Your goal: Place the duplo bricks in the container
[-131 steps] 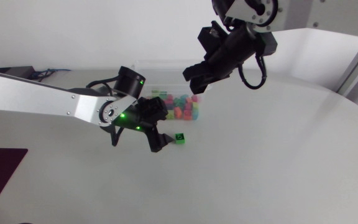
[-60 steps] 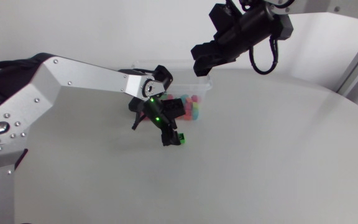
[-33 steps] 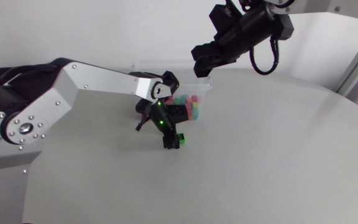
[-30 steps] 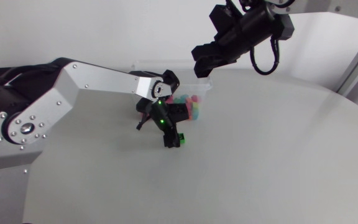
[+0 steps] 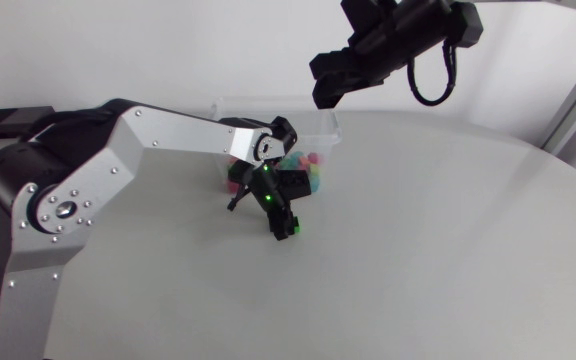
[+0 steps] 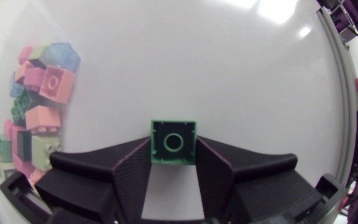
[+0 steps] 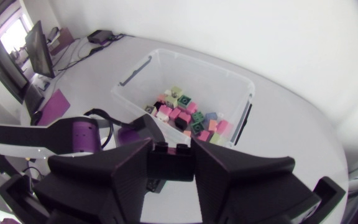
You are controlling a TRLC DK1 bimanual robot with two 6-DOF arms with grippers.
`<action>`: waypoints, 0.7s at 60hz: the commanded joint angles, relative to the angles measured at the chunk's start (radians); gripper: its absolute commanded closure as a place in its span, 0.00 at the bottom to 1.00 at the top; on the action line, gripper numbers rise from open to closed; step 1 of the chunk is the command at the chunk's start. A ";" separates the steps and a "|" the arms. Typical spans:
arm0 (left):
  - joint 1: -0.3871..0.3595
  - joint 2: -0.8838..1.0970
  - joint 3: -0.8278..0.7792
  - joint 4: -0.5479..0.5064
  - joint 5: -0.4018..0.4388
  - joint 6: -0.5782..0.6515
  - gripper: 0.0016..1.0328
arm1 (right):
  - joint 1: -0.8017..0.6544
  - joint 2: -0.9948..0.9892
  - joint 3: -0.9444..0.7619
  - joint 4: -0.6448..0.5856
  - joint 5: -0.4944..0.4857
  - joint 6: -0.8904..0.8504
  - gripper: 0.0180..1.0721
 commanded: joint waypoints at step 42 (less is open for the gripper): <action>0.064 -0.443 -0.438 0.068 0.024 0.001 0.72 | -0.019 0.257 0.183 0.182 -0.019 0.010 0.52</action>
